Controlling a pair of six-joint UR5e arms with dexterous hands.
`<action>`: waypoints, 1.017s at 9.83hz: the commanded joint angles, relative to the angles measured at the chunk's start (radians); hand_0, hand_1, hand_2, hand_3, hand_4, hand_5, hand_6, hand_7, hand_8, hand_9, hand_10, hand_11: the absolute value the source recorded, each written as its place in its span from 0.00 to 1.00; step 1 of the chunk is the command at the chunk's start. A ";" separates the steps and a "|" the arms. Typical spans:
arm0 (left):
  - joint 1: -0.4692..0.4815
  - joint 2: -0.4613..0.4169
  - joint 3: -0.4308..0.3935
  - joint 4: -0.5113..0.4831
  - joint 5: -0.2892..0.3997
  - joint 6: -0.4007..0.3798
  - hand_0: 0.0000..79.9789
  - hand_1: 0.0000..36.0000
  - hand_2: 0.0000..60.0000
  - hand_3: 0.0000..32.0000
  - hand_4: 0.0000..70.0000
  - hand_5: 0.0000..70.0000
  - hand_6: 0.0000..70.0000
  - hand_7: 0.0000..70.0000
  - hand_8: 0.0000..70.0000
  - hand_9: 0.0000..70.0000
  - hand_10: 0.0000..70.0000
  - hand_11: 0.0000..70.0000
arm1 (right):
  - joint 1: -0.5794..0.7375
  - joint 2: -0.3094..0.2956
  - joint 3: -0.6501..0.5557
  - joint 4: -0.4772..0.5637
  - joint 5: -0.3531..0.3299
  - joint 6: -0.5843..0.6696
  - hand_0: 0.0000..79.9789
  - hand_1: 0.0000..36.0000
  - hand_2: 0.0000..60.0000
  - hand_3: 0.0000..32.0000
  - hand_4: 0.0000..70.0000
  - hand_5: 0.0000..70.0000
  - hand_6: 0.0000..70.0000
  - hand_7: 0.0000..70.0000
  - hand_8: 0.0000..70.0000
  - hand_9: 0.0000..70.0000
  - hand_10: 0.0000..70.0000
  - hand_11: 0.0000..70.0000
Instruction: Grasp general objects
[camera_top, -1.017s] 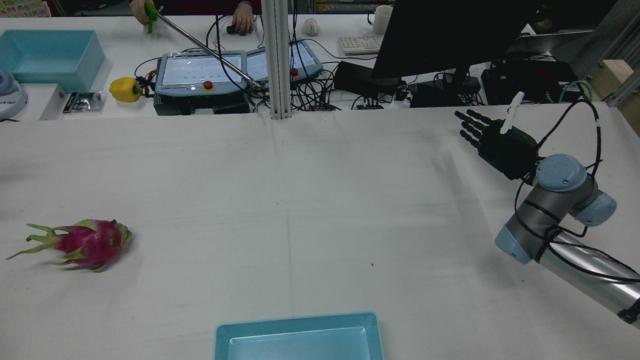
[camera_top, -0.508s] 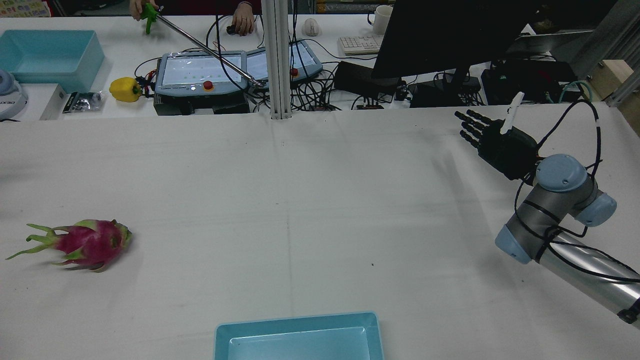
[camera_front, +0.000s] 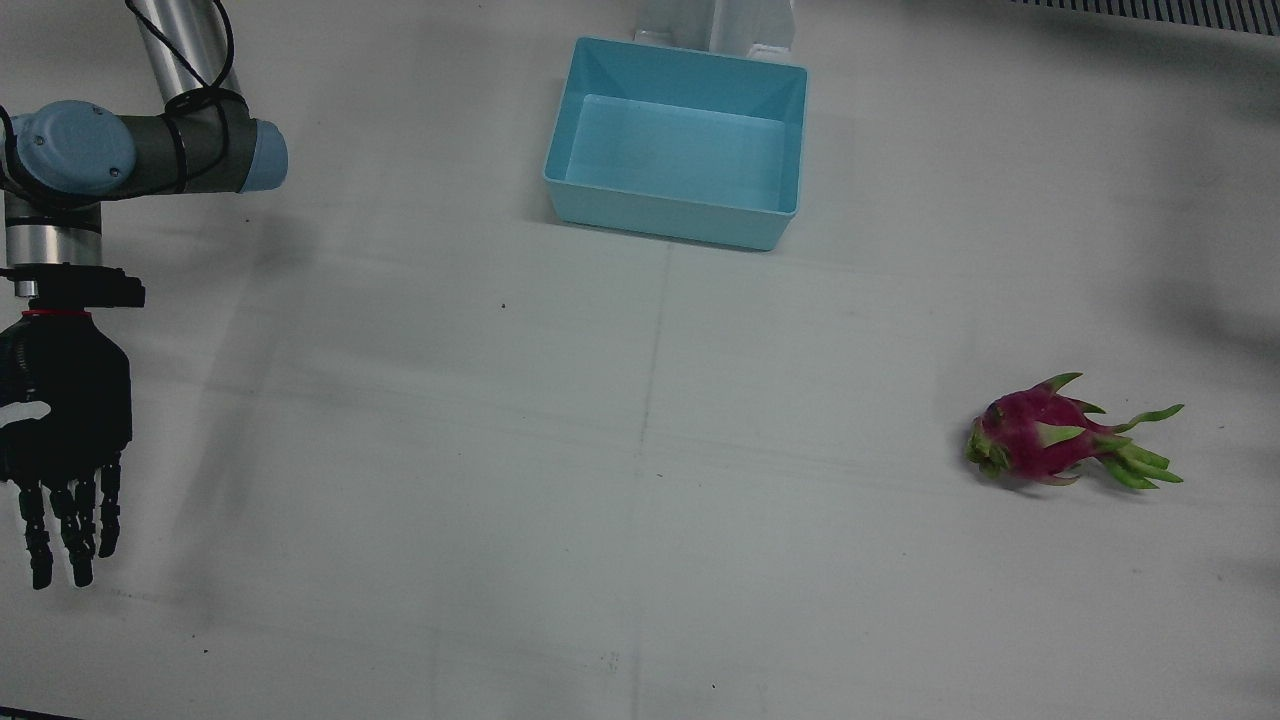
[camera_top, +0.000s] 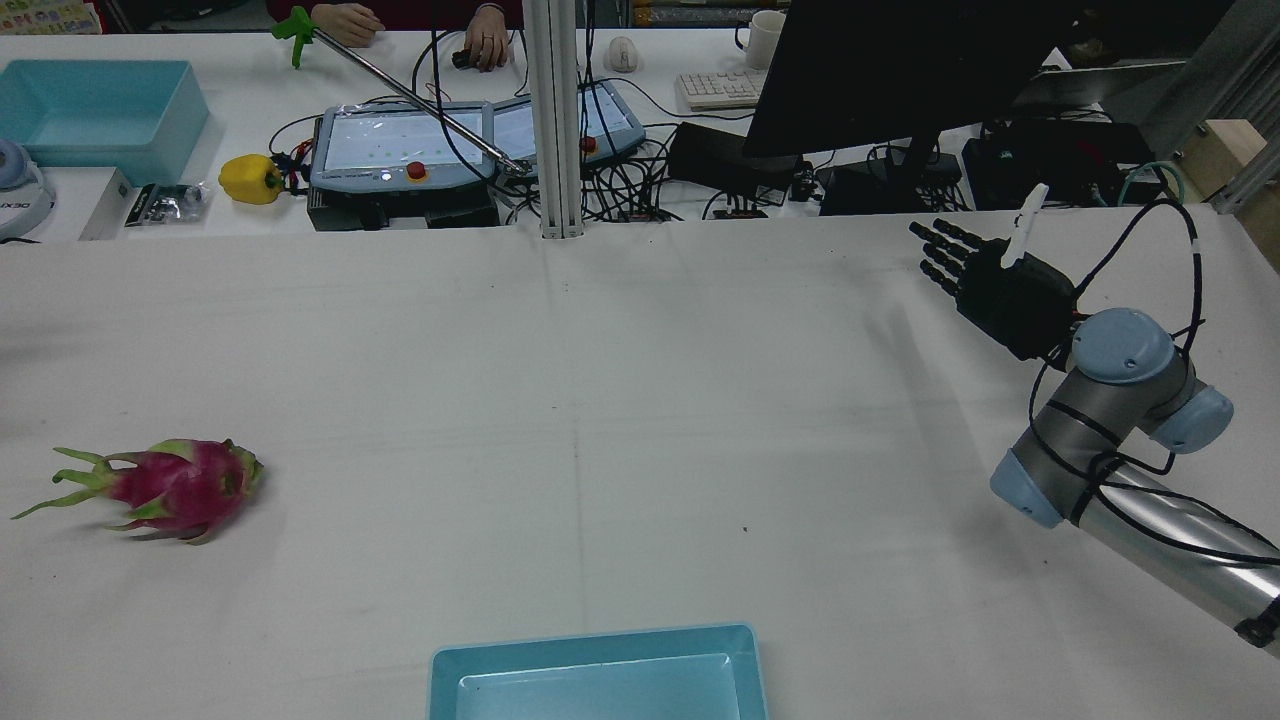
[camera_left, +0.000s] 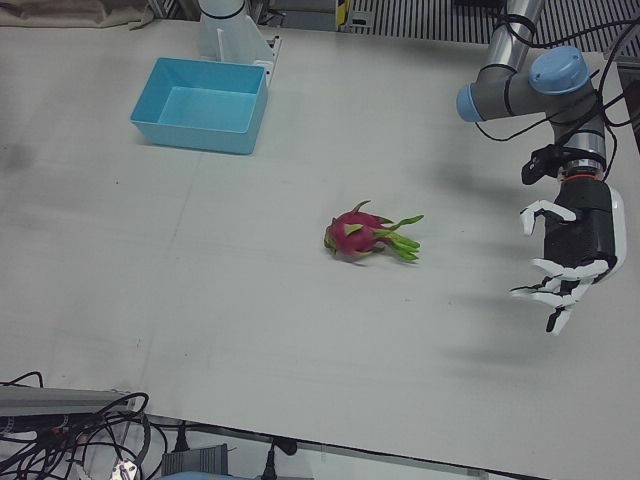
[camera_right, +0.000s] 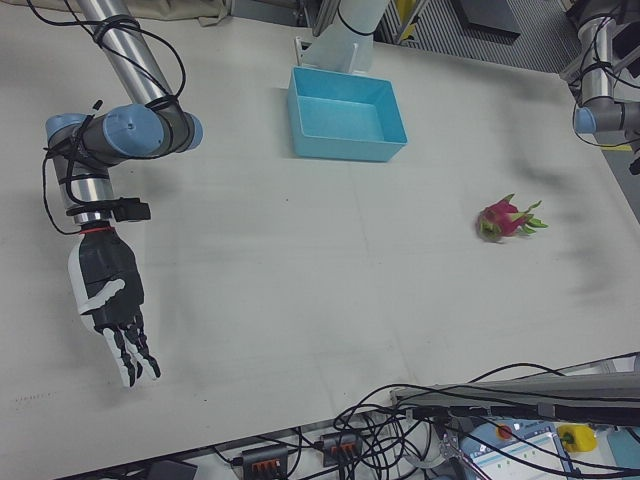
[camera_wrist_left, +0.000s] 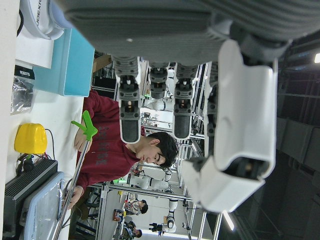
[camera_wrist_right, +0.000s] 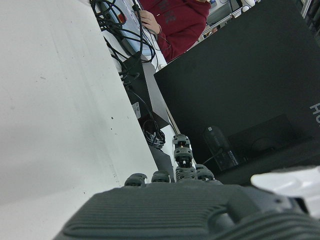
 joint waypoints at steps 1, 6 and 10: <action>0.001 0.000 -0.002 0.007 -0.002 0.004 1.00 1.00 1.00 0.00 0.73 0.27 0.43 0.42 0.19 0.16 0.19 0.34 | 0.000 0.000 0.001 0.000 -0.001 0.000 0.00 0.00 0.00 0.00 0.00 0.00 0.00 0.00 0.00 0.00 0.00 0.00; 0.001 0.002 -0.009 0.005 -0.002 0.006 1.00 1.00 1.00 0.00 0.72 0.21 0.40 0.39 0.18 0.16 0.18 0.33 | 0.000 0.000 0.001 0.000 0.000 0.000 0.00 0.00 0.00 0.00 0.00 0.00 0.00 0.00 0.00 0.00 0.00 0.00; -0.012 0.122 -0.150 -0.064 0.000 0.021 1.00 1.00 1.00 0.00 0.85 0.35 0.45 0.45 0.15 0.11 0.16 0.29 | 0.000 -0.002 0.003 0.000 0.000 0.000 0.00 0.00 0.00 0.00 0.00 0.00 0.00 0.00 0.00 0.00 0.00 0.00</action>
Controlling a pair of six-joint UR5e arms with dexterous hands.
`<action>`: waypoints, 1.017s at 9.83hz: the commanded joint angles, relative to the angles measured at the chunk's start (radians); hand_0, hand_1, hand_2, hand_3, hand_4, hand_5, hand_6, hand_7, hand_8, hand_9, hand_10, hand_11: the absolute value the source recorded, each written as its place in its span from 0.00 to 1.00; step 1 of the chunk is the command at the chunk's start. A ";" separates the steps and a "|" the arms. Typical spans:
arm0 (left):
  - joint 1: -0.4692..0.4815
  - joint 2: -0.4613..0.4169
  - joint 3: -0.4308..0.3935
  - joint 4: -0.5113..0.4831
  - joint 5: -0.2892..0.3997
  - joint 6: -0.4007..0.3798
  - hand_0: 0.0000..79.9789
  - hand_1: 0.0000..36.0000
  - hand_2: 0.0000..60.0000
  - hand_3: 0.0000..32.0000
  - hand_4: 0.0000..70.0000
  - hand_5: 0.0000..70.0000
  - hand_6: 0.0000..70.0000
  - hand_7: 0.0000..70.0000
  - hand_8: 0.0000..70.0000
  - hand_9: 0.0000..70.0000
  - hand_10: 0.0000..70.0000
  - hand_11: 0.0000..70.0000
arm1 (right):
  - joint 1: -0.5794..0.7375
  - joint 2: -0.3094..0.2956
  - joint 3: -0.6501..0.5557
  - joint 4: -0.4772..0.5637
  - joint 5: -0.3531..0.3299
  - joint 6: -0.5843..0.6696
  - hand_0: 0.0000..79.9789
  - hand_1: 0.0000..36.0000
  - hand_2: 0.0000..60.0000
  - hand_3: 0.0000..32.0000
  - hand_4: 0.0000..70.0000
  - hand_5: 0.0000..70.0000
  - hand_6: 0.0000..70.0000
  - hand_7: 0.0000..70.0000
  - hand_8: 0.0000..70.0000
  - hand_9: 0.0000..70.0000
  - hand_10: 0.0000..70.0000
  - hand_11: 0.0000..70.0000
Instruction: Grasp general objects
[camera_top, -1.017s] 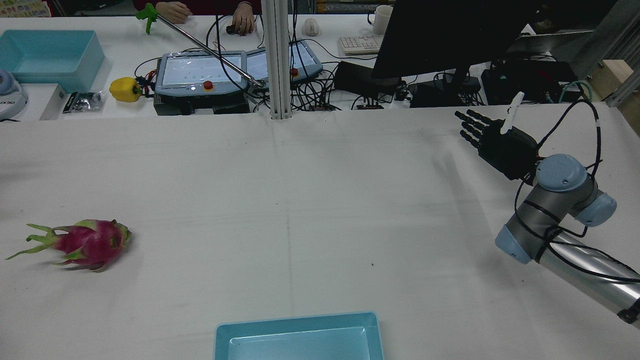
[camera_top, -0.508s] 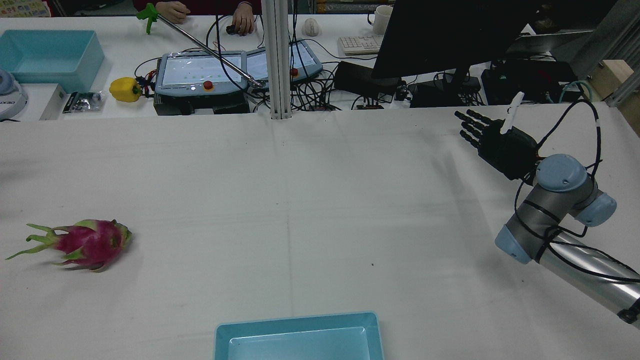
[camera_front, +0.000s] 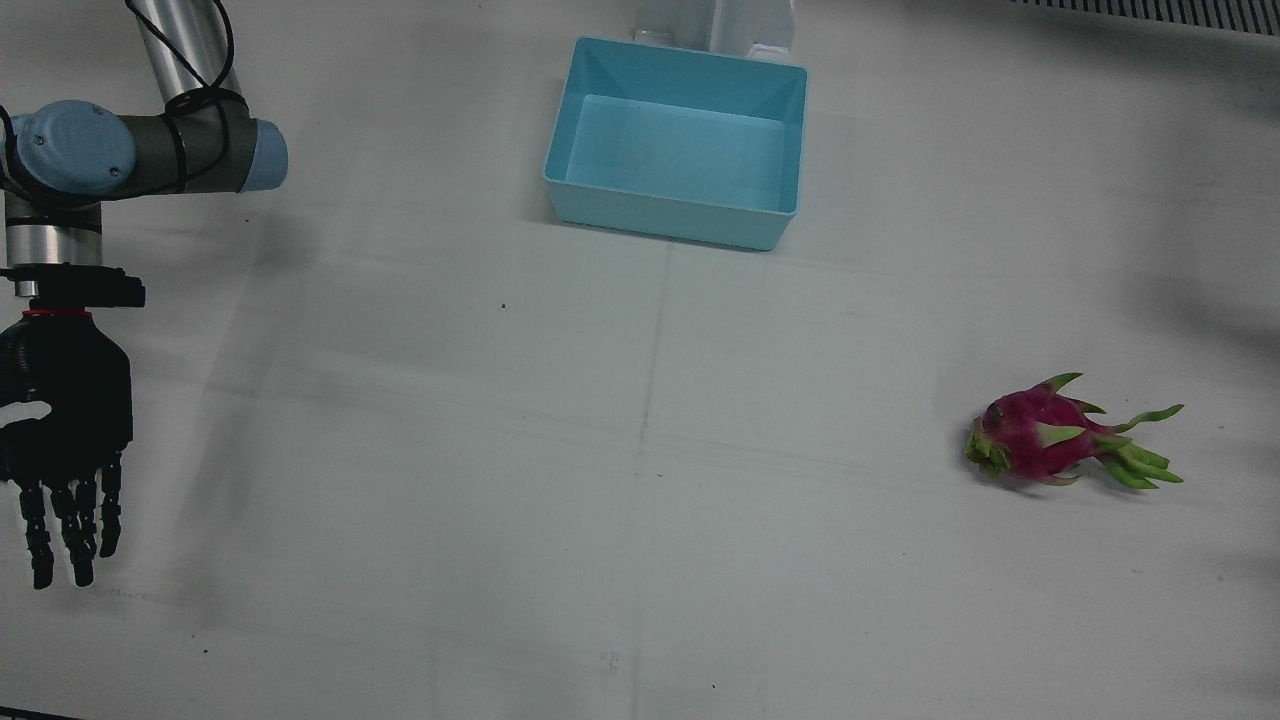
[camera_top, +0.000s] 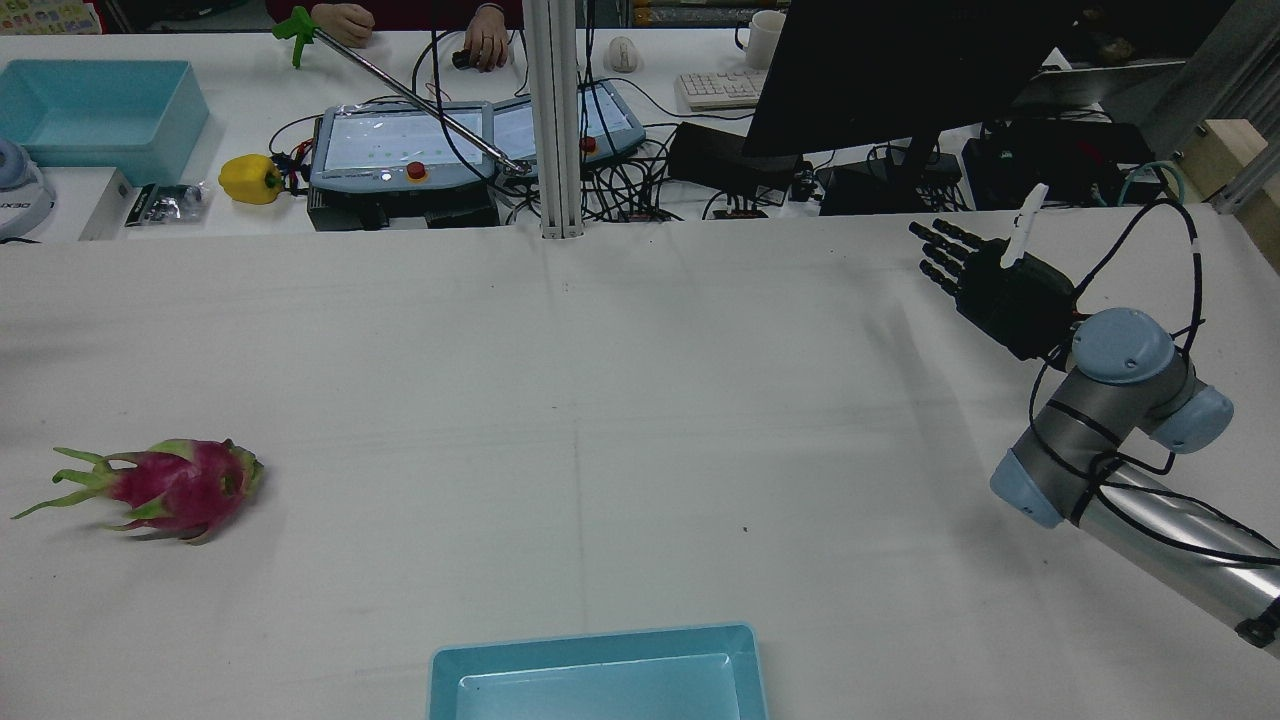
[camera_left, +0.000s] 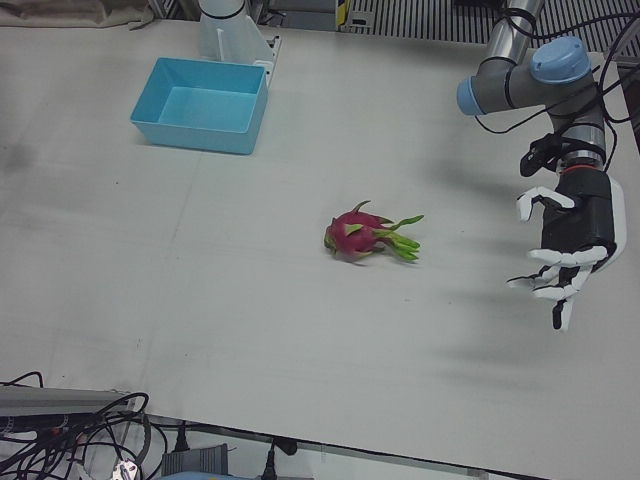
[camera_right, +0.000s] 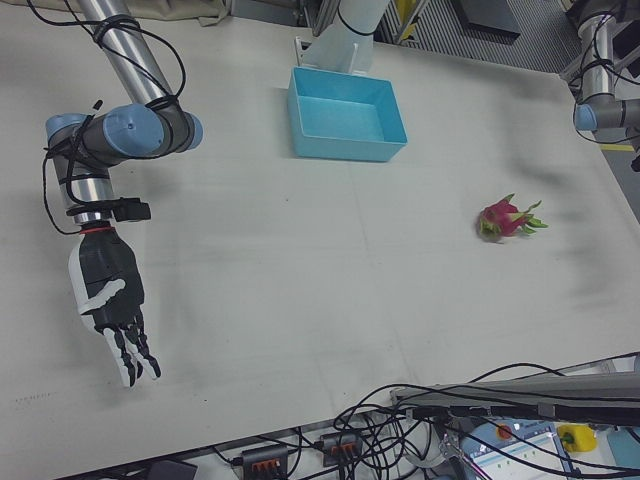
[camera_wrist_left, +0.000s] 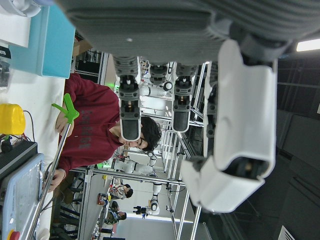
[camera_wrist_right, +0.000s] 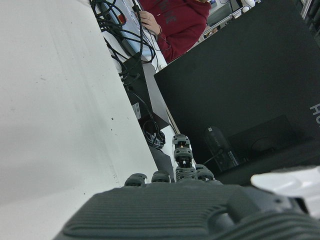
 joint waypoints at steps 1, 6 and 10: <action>-0.005 0.089 -0.081 -0.009 0.009 0.019 1.00 1.00 1.00 0.00 0.86 0.41 0.45 0.46 0.14 0.10 0.15 0.28 | 0.000 0.000 -0.001 0.000 0.000 0.000 0.00 0.00 0.00 0.00 0.00 0.00 0.00 0.00 0.00 0.00 0.00 0.00; -0.002 0.096 -0.084 -0.030 0.014 0.111 1.00 1.00 1.00 0.00 0.85 0.60 0.42 0.50 0.09 0.08 0.11 0.22 | 0.000 0.000 -0.001 0.000 0.001 0.000 0.00 0.00 0.00 0.00 0.00 0.00 0.00 0.00 0.00 0.00 0.00 0.00; -0.003 0.123 -0.087 -0.049 0.014 0.119 1.00 1.00 1.00 0.00 0.78 0.57 0.38 0.46 0.06 0.07 0.10 0.22 | 0.000 0.002 -0.002 -0.001 0.000 0.000 0.00 0.00 0.00 0.00 0.00 0.00 0.00 0.00 0.00 0.00 0.00 0.00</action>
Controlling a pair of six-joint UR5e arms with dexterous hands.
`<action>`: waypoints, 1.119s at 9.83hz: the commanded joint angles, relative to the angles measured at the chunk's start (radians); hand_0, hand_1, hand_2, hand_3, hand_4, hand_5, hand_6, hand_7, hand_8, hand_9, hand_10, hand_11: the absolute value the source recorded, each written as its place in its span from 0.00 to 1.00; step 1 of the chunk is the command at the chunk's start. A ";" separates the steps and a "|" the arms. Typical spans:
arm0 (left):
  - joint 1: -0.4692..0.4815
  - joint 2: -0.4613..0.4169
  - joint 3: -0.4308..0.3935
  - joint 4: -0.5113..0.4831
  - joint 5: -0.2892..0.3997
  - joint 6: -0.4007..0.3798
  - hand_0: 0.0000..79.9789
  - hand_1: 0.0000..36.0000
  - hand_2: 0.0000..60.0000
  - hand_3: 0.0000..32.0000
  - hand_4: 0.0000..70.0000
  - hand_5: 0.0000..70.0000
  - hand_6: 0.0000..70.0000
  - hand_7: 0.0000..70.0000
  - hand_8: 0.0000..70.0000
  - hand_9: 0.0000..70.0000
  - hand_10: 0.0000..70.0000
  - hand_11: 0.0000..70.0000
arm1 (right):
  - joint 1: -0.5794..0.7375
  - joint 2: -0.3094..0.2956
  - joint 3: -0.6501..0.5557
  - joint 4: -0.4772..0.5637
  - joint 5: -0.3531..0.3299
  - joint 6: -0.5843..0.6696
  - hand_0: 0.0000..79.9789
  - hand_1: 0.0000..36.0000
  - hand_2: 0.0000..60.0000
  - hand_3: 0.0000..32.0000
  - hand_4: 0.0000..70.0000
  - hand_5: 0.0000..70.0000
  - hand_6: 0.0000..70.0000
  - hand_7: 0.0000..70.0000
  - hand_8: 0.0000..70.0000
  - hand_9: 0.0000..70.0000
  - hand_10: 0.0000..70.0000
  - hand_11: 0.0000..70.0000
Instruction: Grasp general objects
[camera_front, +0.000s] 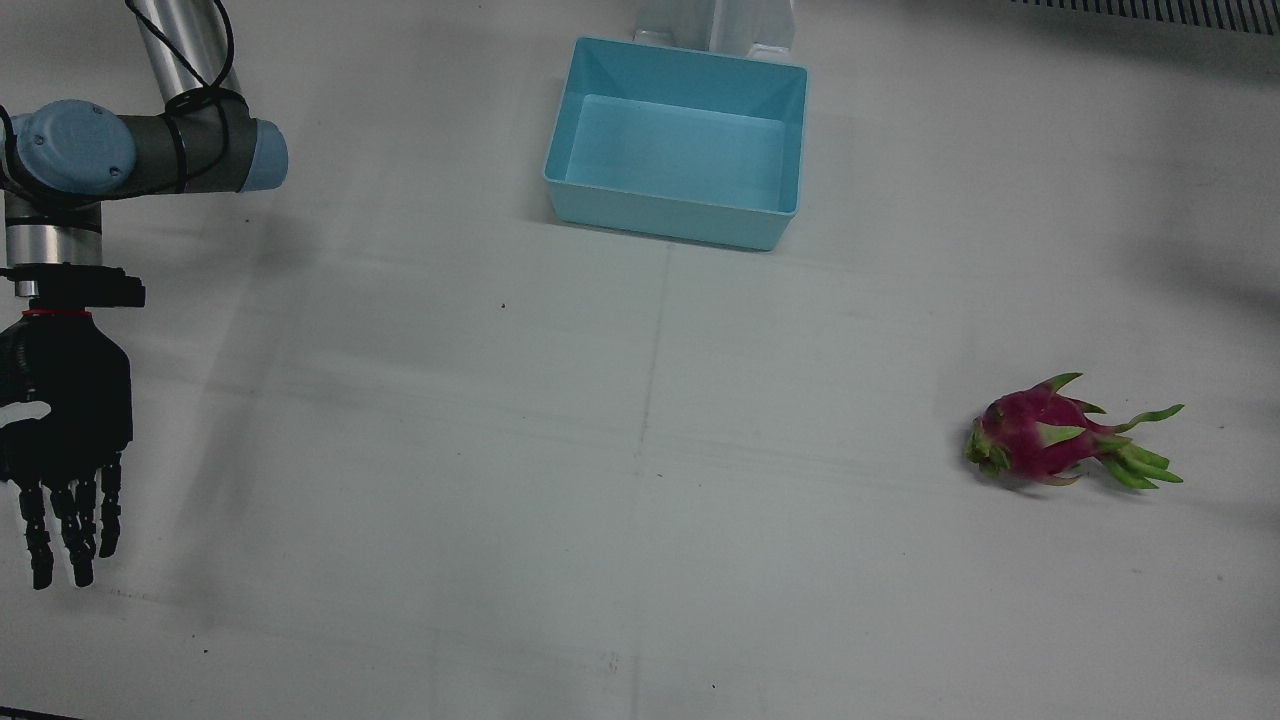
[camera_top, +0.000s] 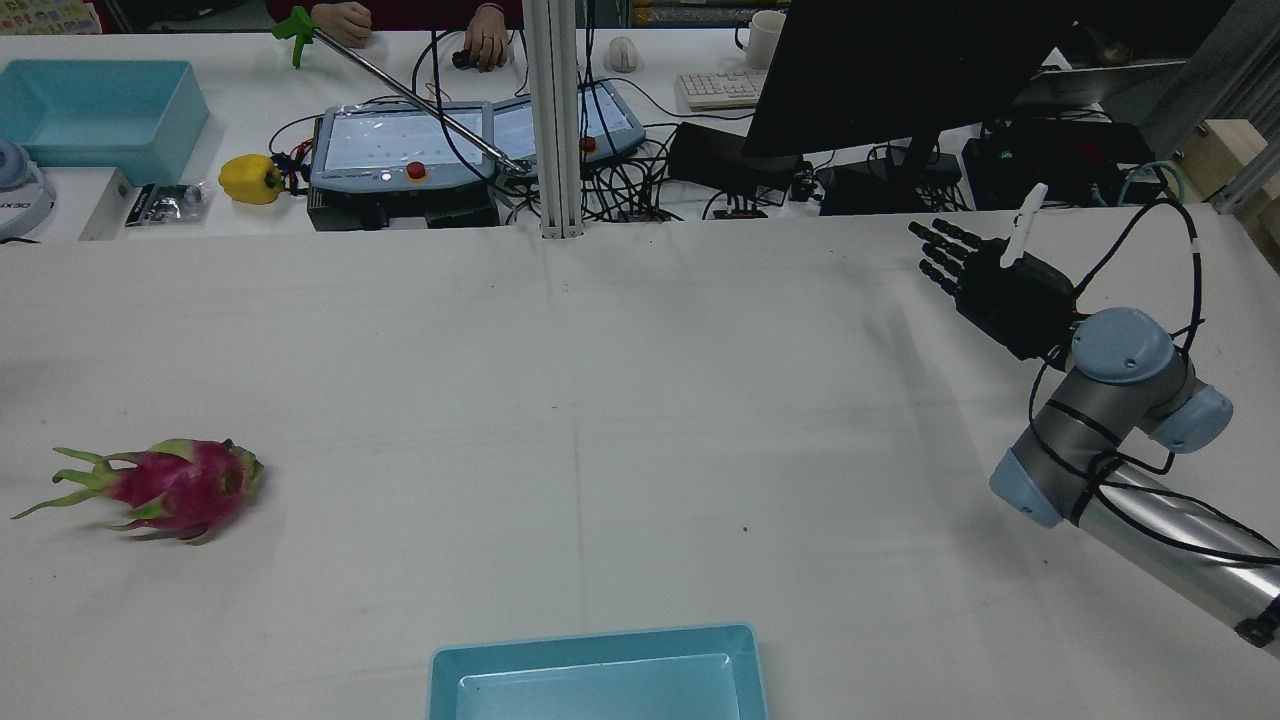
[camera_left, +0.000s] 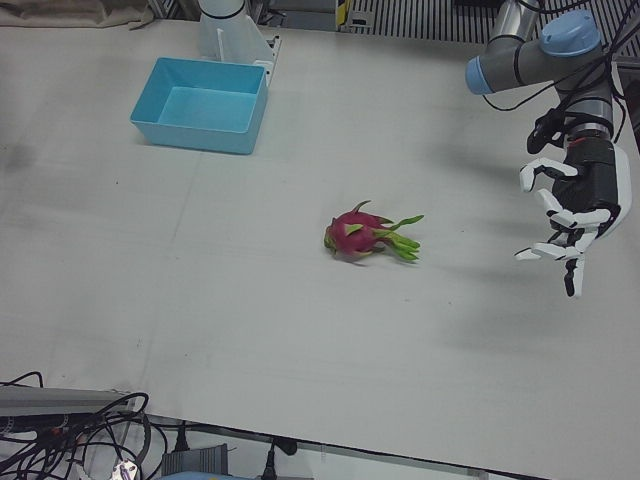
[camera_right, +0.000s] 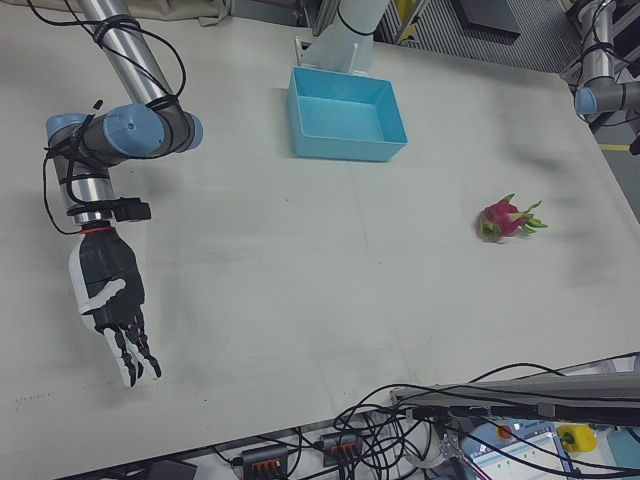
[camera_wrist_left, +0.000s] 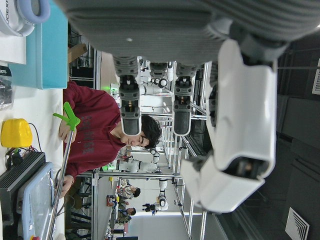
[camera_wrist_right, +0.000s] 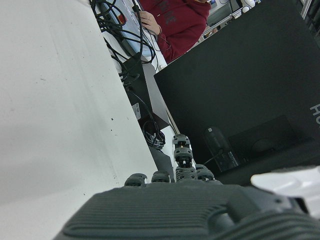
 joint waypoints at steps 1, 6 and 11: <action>0.001 0.009 -0.012 -0.005 0.000 0.009 1.00 1.00 1.00 0.00 0.78 0.59 0.38 0.47 0.06 0.07 0.10 0.21 | 0.000 -0.002 0.001 0.000 0.000 0.000 0.00 0.00 0.00 0.00 0.00 0.00 0.00 0.00 0.00 0.00 0.00 0.00; 0.002 0.049 -0.017 -0.022 0.000 0.009 1.00 1.00 1.00 0.00 0.75 0.54 0.37 0.46 0.06 0.07 0.10 0.21 | 0.000 -0.001 0.001 0.000 0.000 0.000 0.00 0.00 0.00 0.00 0.00 0.00 0.00 0.00 0.00 0.00 0.00 0.00; 0.002 0.063 -0.021 -0.045 -0.001 0.008 1.00 1.00 1.00 0.00 0.73 0.50 0.35 0.45 0.06 0.07 0.10 0.21 | 0.000 -0.001 0.001 0.000 0.001 0.000 0.00 0.00 0.00 0.00 0.00 0.00 0.00 0.00 0.00 0.00 0.00 0.00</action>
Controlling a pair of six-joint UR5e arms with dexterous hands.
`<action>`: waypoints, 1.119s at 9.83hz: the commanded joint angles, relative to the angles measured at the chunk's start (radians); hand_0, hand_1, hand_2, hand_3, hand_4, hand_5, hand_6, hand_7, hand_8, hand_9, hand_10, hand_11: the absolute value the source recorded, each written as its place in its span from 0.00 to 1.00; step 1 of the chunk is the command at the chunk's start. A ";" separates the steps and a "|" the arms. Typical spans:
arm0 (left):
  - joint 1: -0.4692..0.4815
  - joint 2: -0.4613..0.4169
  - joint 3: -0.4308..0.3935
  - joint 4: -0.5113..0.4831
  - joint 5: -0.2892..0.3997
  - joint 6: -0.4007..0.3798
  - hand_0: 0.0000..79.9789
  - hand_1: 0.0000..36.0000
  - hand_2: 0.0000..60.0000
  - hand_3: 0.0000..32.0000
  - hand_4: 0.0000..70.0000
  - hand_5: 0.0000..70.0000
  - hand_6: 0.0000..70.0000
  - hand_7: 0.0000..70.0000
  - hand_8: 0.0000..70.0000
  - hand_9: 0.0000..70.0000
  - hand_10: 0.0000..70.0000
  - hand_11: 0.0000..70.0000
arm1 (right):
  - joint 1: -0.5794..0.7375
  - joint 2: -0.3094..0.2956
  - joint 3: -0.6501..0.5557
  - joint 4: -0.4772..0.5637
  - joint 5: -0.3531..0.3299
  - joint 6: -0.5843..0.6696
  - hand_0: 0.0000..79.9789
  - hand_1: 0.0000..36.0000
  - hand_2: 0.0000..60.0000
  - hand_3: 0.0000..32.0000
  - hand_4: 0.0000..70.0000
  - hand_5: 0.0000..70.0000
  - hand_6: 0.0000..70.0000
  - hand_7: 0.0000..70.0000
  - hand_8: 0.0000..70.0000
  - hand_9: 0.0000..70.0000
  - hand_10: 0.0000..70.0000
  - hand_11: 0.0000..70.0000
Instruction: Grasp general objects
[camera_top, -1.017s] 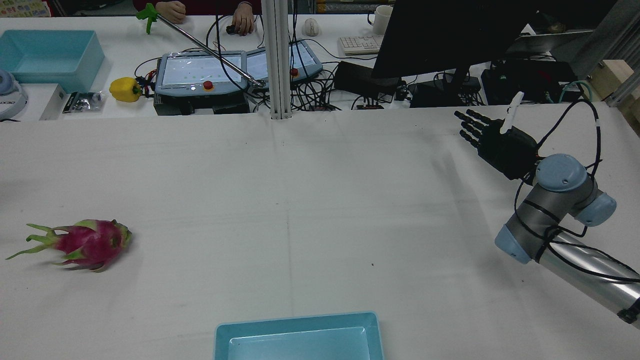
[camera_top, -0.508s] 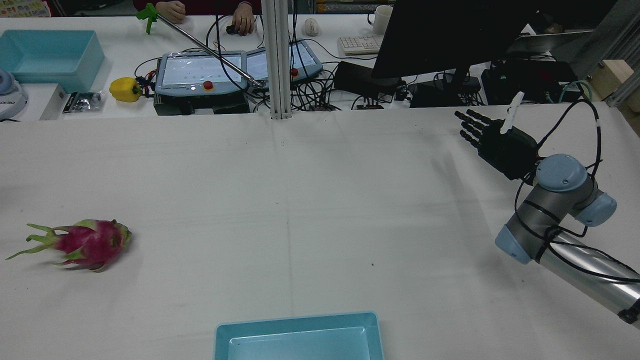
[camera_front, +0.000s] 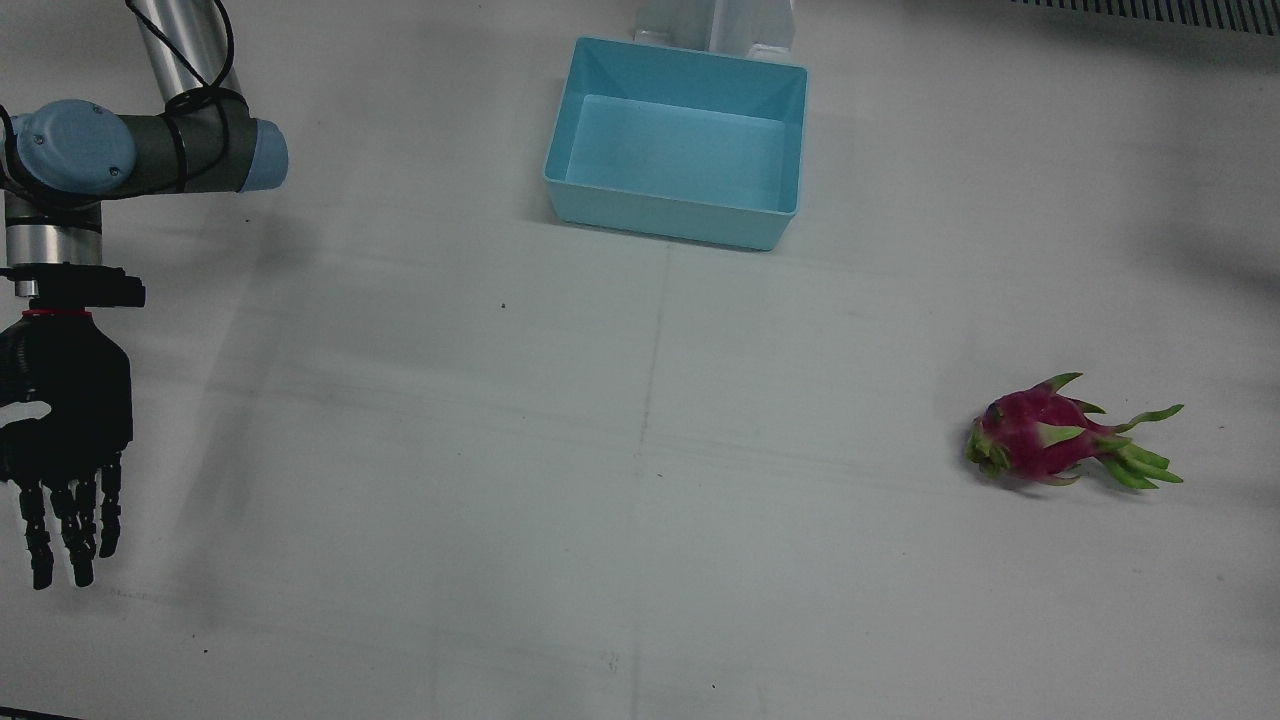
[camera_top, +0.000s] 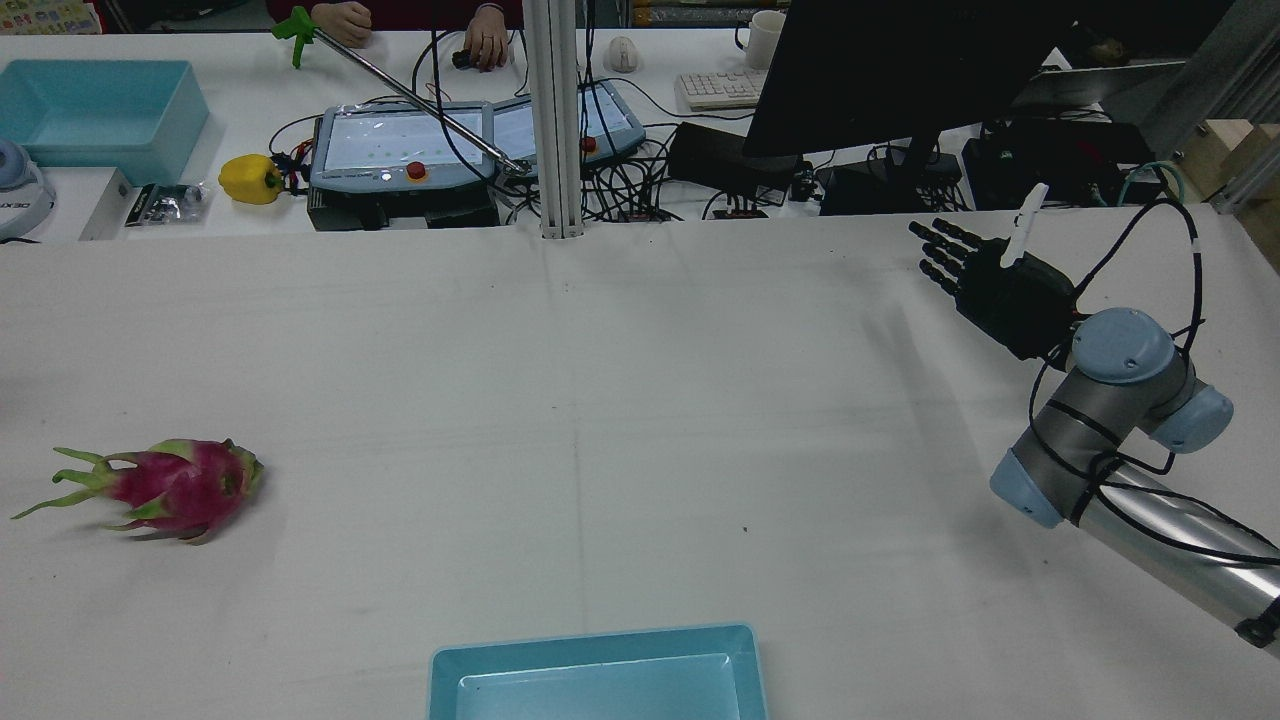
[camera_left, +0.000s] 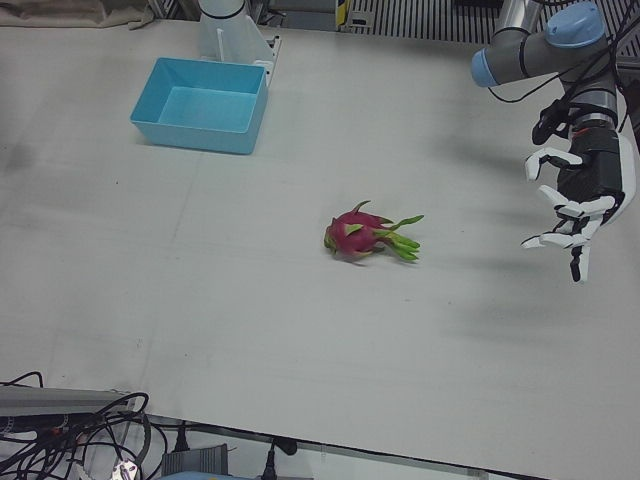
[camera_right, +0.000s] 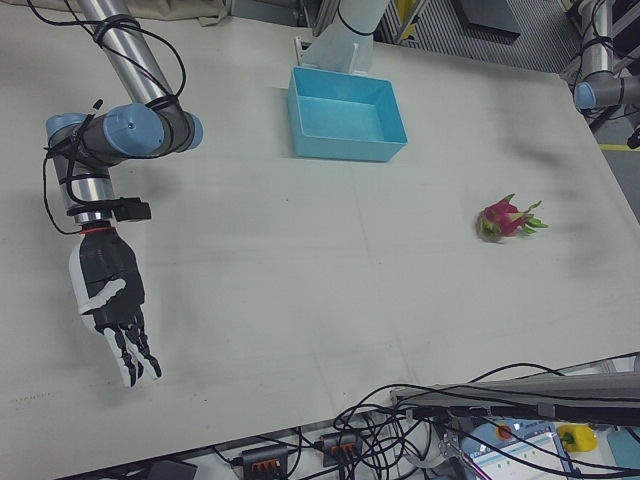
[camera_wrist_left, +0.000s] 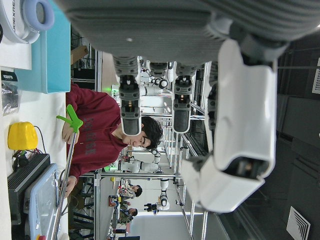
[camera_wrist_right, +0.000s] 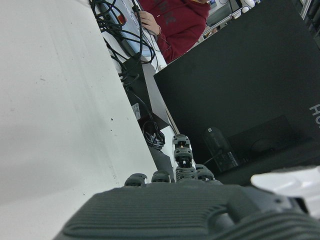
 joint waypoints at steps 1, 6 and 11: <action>0.001 0.002 0.001 -0.010 0.000 0.000 1.00 1.00 1.00 0.00 0.73 0.51 0.36 0.45 0.06 0.07 0.10 0.21 | 0.000 0.000 -0.003 0.000 -0.001 0.000 0.00 0.00 0.00 0.00 0.00 0.00 0.00 0.00 0.00 0.00 0.00 0.00; -0.001 0.000 0.001 -0.013 -0.002 -0.003 1.00 1.00 1.00 0.00 0.72 0.53 0.35 0.45 0.06 0.07 0.10 0.21 | 0.000 0.000 -0.002 0.000 0.001 0.000 0.00 0.00 0.00 0.00 0.00 0.00 0.00 0.00 0.00 0.00 0.00 0.00; 0.002 -0.003 0.003 -0.013 -0.002 -0.002 1.00 1.00 1.00 0.00 0.72 0.54 0.37 0.46 0.06 0.07 0.10 0.21 | 0.000 0.000 -0.002 0.000 0.001 0.000 0.00 0.00 0.00 0.00 0.00 0.00 0.00 0.00 0.00 0.00 0.00 0.00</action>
